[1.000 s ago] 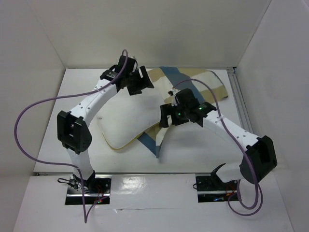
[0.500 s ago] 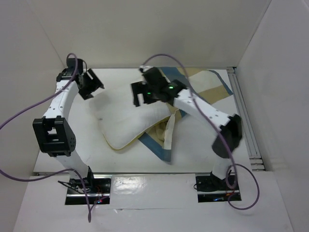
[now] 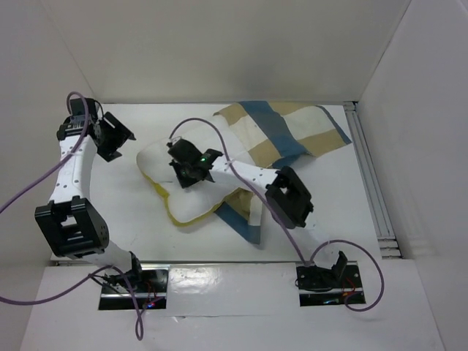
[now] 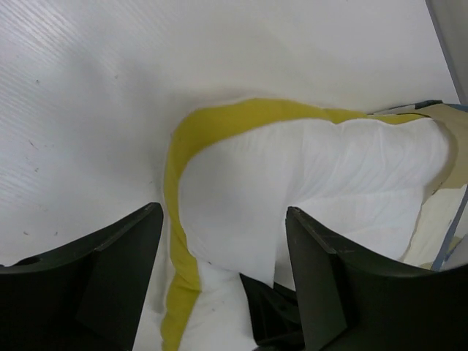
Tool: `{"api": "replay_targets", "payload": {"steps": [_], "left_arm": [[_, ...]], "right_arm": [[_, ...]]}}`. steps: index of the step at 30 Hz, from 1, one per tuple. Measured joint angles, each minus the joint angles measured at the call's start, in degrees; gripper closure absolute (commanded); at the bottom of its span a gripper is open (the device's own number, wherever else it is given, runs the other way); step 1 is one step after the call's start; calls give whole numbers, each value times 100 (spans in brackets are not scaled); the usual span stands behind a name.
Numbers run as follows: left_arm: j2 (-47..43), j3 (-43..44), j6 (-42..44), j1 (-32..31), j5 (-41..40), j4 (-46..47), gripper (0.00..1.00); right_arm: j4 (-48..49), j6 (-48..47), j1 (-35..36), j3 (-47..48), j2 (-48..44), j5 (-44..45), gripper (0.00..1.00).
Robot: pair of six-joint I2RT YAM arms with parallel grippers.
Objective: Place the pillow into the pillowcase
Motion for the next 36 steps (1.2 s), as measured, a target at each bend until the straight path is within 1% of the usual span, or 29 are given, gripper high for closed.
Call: {"api": "replay_targets", "payload": {"steps": [1, 3, 5, 7, 8, 9, 10, 11, 12, 15, 16, 19, 23, 24, 26, 27, 28, 29, 30, 32, 34, 36], "left_arm": [[9, 15, 7, 59, 109, 11, 20], [79, 17, 37, 103, 313, 42, 21], [164, 17, 118, 101, 564, 46, 21], [210, 15, 192, 92, 798, 68, 21], [214, 2, 214, 68, 911, 111, 22], [214, -33, 247, 31, 1010, 179, 22], [214, -76, 289, -4, 1088, 236, 22], [214, -127, 310, -59, 1143, 286, 22], [214, -184, 317, -131, 1185, 334, 22], [236, -264, 334, -385, 1318, 363, 23], [254, -264, 339, -474, 1353, 372, 23], [280, -264, 435, -715, 1423, 424, 23], [280, -310, 483, -927, 1429, 483, 23], [280, -339, 490, -962, 1429, 496, 23], [280, -417, 503, -1019, 1429, 507, 23], [280, -466, 520, -1034, 1429, 496, 23], [280, -516, 562, -1043, 1429, 496, 23], [280, -573, 608, -1062, 1429, 503, 23], [273, -651, 660, -1080, 1440, 520, 23], [269, -802, 800, -1095, 1541, 562, 22], [243, -992, 940, -1123, 1786, 704, 21], [203, -1202, 1091, -1202, 2208, 881, 15]], "right_arm": [[162, 13, -79, -468, -326, -109, 100], [485, 15, -260, -1775, -1207, -236, 100], [374, -103, -557, -3165, -2334, -291, 100], [216, -273, -857, -4151, -3359, -111, 100], [111, -345, -1005, -4557, -3849, 83, 84], [-57, -372, -1139, -4833, -4295, 302, 50], [-302, -393, -1268, -4990, -4728, 470, 22], [-485, -391, -1349, -4992, -4990, 573, 5], [-566, -411, -1403, -4937, -5178, 675, 1], [-599, -372, -1495, -4315, -5112, 920, 0], [-603, -319, -1504, -4085, -4953, 984, 0], [-616, 39, -1580, -3047, -4046, 1237, 0], [-584, 651, -1803, -1602, -2332, 1502, 0], [-555, 782, -1856, -1318, -1906, 1532, 2], [-570, 1038, -1974, -835, -1036, 1558, 14], [-568, 1117, -2017, -678, -667, 1550, 53], [-573, 1128, -2057, -605, -358, 1523, 87], [-608, 1132, -2109, -590, -146, 1537, 100], [-619, 1123, -2175, -590, -76, 1493, 100], [-461, 988, -2288, -752, -299, 1102, 100], [-70, 708, -2420, -1370, -885, 560, 100], [254, 420, -2638, -2197, -1683, -168, 100]]}}
